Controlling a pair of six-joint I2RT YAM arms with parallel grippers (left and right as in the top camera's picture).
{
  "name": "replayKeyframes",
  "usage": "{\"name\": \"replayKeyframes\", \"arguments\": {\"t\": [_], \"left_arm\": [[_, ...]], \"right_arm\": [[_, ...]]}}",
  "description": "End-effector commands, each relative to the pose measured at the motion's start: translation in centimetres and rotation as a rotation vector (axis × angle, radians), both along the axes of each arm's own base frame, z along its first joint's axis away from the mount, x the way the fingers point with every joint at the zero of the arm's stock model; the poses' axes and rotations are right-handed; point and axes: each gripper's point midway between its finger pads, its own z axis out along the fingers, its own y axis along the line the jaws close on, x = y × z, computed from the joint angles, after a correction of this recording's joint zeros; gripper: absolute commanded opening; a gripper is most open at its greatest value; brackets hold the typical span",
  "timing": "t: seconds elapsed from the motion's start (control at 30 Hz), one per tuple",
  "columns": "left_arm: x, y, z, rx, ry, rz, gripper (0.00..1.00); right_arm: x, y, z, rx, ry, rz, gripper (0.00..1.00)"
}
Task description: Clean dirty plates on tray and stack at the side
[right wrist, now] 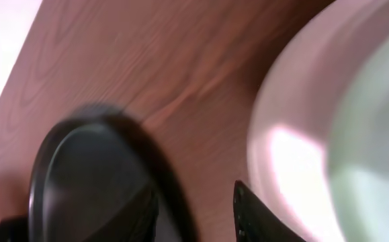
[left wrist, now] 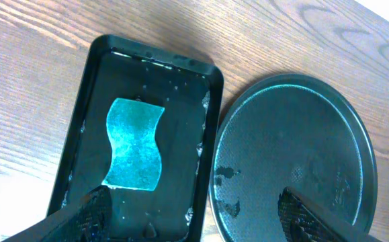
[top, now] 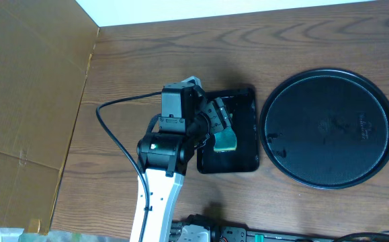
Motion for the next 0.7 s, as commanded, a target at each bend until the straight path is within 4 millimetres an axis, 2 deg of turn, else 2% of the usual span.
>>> {"name": "replayKeyframes", "arguments": {"t": [0.0, 0.1, 0.17, 0.27, 0.33, 0.43, 0.57, 0.67], "left_arm": [[0.2, 0.1, 0.8, 0.001, -0.019, 0.004, 0.79], [0.2, 0.1, 0.8, 0.001, -0.019, 0.004, 0.80], [0.2, 0.1, 0.8, 0.001, -0.019, 0.004, 0.80], [0.2, 0.1, 0.8, 0.001, -0.019, 0.004, 0.80], [0.2, 0.1, 0.8, 0.001, -0.019, 0.004, 0.80], [0.2, 0.1, 0.8, 0.001, -0.019, 0.004, 0.80], [0.2, 0.1, 0.8, 0.001, -0.019, 0.004, 0.80], [0.2, 0.1, 0.8, 0.001, -0.019, 0.004, 0.80]], "right_arm": [[-0.4, 1.6, 2.8, -0.078, -0.073, 0.101, 0.34], [-1.8, -1.1, 4.4, -0.221, -0.055, -0.013, 0.32], [-3.5, -4.0, 5.6, -0.321, -0.016, -0.157, 0.32], [-7.3, -8.8, 6.5, -0.468, 0.087, -0.414, 0.40], [-10.2, -11.9, 6.5, -0.560, 0.176, -0.580, 0.41], [-12.2, -14.1, 5.3, -0.541, 0.254, -0.715, 0.41], [-13.4, -16.7, 2.7, -0.508, 0.342, -0.803, 0.44], [-14.0, -17.8, 0.4, -0.459, 0.401, -0.821, 0.45]]}}
